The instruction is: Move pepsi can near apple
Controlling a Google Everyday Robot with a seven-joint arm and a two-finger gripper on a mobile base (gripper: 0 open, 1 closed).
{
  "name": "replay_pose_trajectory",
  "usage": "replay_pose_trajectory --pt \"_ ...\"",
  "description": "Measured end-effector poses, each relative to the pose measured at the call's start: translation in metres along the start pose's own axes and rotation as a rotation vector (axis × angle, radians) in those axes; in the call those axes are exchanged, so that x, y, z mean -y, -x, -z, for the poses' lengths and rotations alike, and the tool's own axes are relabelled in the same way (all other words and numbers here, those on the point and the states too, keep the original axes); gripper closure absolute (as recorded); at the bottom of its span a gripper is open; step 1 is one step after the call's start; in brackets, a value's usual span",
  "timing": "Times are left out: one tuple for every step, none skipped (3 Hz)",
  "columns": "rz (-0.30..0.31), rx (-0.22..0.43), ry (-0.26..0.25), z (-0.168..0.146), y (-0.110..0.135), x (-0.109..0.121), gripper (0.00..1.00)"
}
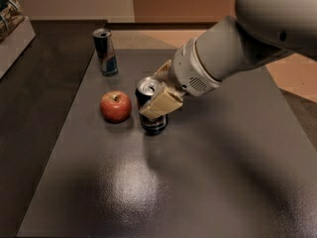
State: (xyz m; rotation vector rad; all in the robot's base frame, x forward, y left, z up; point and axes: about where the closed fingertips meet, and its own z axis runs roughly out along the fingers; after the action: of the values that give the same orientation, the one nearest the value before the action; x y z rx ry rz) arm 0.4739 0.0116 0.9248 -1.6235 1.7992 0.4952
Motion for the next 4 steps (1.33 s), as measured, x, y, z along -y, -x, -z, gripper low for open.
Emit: replay_pose_trajectory --pt "-0.004 0.006 0.019 -0.012 -0.003 0.005 0.59" --pt "0.003 0.017 0.038 -0.022 -0.004 0.007 0.35" --pt "0.006 0.017 0.039 -0.023 -0.003 0.006 0.12" --pt "0.009 0.017 0.041 -0.023 -0.001 0.005 0.0"
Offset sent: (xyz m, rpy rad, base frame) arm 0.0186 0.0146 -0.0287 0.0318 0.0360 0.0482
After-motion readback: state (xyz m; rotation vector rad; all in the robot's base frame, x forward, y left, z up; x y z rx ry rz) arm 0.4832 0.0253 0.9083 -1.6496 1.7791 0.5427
